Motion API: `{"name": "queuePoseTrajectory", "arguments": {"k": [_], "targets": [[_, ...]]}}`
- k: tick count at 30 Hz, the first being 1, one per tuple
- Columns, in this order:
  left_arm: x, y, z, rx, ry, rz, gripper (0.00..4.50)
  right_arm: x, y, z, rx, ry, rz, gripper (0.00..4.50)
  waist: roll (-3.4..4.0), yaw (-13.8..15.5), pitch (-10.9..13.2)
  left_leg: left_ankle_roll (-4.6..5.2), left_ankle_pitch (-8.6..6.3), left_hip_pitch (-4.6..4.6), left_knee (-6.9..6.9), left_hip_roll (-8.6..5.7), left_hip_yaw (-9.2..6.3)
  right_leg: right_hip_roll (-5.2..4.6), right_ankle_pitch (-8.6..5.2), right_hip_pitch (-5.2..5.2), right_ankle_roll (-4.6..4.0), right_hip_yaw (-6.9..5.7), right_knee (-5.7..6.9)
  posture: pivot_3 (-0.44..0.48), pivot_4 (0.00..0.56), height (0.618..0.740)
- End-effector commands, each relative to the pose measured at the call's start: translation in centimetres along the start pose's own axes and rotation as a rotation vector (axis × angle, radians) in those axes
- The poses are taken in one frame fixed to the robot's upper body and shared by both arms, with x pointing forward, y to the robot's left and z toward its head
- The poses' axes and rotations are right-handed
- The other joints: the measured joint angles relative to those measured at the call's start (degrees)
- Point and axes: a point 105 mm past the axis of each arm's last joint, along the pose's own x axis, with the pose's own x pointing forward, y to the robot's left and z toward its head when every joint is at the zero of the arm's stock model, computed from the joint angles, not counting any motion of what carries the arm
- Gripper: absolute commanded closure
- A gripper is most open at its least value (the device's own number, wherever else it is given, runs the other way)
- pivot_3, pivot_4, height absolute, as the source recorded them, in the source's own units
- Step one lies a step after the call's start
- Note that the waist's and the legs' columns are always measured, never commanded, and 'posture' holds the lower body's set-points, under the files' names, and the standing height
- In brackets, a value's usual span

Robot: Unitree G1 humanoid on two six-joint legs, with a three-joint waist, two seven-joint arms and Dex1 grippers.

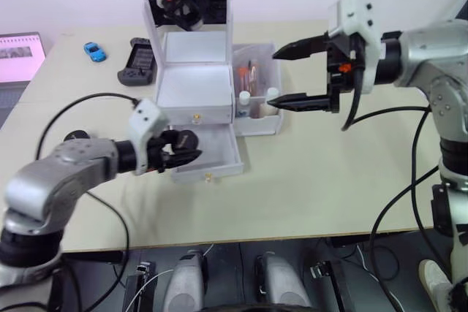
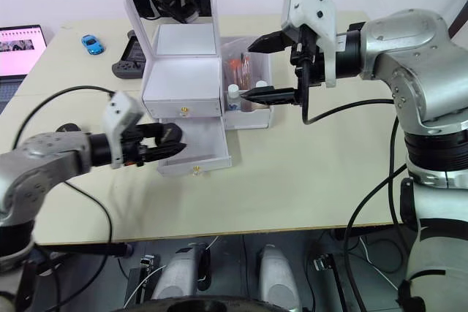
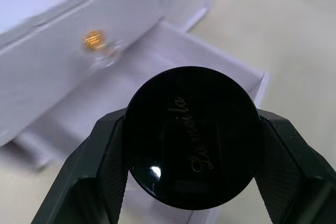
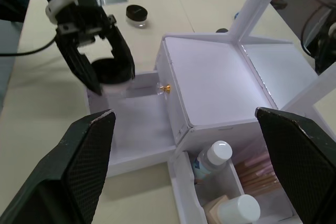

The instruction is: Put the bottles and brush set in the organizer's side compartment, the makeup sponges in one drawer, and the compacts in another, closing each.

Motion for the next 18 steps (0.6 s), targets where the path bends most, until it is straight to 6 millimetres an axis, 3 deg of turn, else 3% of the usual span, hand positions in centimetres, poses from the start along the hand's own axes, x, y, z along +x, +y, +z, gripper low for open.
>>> {"name": "queuePoseTrajectory", "arguments": {"k": [1, 11, 13, 15, 18], "targets": [[0.5, 0.1, -0.2, 0.011, 0.033, 0.027, 1.82, -1.2, 0.0, 1.1, -0.037, -0.02, -0.045, 0.0, 0.0, -0.2, 0.0, 0.0, 0.0, 0.0, 0.0, 0.01, -0.02, 0.03, 0.0, 0.0, 0.0, 0.0, -0.01, 0.0, 0.15, 0.74], [1.0, 1.3, -0.6, 0.011, 0.088, 0.071, 1.82, -1.6, 0.2, 0.9, -0.009, -0.02, -0.096, 0.0, 0.0, 0.0, 0.0, 0.01, 0.0, 0.01, 0.01, 0.03, -0.03, 0.1, -0.01, -0.01, -0.01, 0.06, -0.01, 0.0, 0.15, 0.74], [0.9, 1.5, -0.8, 0.008, 0.095, 0.084, 0.8, -1.5, 0.1, 1.0, -0.007, -0.025, -0.099, 0.0, -0.01, 0.0, 0.0, 0.01, 0.0, 0.0, 0.02, 0.03, -0.03, 0.1, -0.01, 0.0, -0.01, 0.06, -0.02, 0.0, 0.15, 0.74], [0.8, 1.8, -1.0, 0.002, 0.102, 0.096, 0.05, -1.4, 0.1, 1.0, -0.007, -0.028, -0.098, 0.0, -0.01, 0.0, 0.0, 0.01, 0.0, 0.0, 0.02, 0.03, -0.04, 0.1, -0.01, -0.01, -0.01, 0.06, 0.0, 0.0, 0.15, 0.74], [0.6, 2.0, -1.3, 0.012, 0.121, 0.103, 0.05, -1.3, 0.3, 1.2, 0.004, -0.038, -0.082, 0.0, -0.01, -0.1, 0.0, 0.01, 0.0, 0.01, 0.01, 0.03, -0.04, 0.11, -0.01, -0.01, -0.01, 0.06, 0.0, 0.0, 0.15, 0.74]]}}
